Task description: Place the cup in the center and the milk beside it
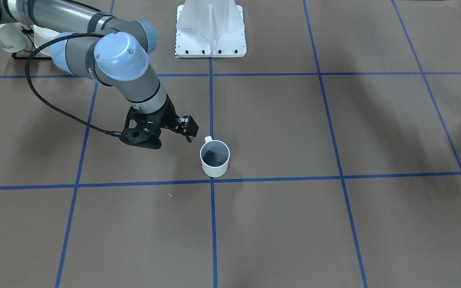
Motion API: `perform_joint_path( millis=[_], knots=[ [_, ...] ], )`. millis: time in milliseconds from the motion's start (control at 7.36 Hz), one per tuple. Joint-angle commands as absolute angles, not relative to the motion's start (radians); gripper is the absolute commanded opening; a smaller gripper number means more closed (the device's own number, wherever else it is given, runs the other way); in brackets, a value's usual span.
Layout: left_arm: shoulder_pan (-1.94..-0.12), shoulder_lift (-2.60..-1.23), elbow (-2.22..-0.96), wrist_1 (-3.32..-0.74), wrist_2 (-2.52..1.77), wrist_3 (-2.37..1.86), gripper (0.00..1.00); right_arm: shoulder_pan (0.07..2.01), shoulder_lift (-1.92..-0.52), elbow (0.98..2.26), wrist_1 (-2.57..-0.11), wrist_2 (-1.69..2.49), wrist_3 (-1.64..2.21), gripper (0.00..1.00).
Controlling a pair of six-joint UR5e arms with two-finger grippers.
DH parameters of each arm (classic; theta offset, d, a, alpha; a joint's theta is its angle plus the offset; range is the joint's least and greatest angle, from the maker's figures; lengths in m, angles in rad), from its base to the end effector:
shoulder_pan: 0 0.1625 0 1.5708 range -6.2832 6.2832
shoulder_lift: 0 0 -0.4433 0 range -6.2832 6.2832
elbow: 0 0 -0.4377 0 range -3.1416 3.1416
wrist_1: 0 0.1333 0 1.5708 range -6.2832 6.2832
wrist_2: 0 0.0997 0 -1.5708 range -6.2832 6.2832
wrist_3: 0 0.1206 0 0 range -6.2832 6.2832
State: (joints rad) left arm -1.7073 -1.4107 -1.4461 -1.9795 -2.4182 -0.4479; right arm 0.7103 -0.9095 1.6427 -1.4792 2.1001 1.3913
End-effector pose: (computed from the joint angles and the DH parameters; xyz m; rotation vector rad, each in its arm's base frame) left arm -0.1049 -0.4481 0.7900 -0.0164 0.8635 -0.4956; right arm -0.5150 -0.5385 0.2169 -0.1038 -0.9424 0.2724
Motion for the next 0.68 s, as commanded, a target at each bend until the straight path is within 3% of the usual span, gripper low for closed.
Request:
perform_joint_path(
  millis=[0,272,408,544],
  knots=[
    [-1.687,-1.41,-1.443,-1.98,-2.411,-0.446,0.98,0.716,-1.02,1.759,-1.48,2.105,1.382,1.0],
    [-1.681,-1.396,-1.439,-2.006,-2.408,-0.443,0.95,0.721,-1.019,1.759,-1.479,2.112,1.382,1.0],
    [-1.678,-1.396,-1.431,-2.008,-2.408,-0.44,0.84,0.735,-1.02,1.763,-1.479,2.121,1.382,1.0],
    [-1.678,-1.396,-1.433,-2.006,-2.407,-0.439,0.61,0.745,-1.038,1.781,-1.479,2.135,1.382,1.0]
  ],
)
